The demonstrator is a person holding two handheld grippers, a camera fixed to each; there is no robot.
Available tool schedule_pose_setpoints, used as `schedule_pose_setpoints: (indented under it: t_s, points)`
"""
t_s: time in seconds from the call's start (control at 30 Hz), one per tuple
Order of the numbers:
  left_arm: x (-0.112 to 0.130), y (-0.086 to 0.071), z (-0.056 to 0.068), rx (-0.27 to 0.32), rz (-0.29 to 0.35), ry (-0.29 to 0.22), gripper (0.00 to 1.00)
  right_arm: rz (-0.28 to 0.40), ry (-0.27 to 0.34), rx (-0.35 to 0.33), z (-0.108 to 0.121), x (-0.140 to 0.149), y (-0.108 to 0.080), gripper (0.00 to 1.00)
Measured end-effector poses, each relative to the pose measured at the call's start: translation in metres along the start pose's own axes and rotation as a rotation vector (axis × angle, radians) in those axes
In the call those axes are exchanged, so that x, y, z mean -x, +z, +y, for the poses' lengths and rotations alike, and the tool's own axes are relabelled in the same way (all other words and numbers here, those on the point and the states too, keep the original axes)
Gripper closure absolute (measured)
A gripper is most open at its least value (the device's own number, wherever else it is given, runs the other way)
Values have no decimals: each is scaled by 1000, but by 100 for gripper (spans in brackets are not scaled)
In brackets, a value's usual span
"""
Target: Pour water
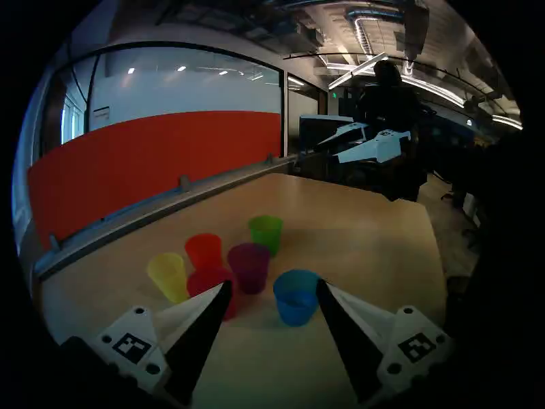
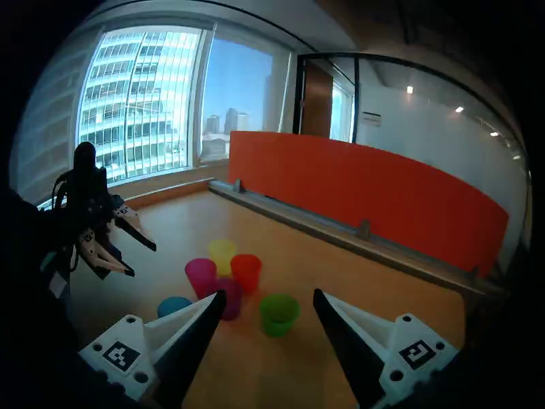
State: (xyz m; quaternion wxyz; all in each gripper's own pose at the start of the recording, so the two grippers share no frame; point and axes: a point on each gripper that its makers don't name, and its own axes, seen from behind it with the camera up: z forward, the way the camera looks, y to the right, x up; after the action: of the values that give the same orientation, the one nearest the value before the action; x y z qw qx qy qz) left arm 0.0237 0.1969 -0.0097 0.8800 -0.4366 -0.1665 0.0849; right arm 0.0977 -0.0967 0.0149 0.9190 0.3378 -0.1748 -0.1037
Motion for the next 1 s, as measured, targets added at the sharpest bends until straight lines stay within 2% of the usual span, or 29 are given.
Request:
schedule_pose_setpoints:
  t_s: [0.4,0.8,1.0]
  points:
    - [32,24,16,48,-116,33,9,-9,3,-10,2,2,12,1]
    - [53,46,27,93,-187,54,9,-24,5,-19,4,9,23,1]
    - [64,58,30,107,-224,51,9,-26,15,-23,7,10,29,1]
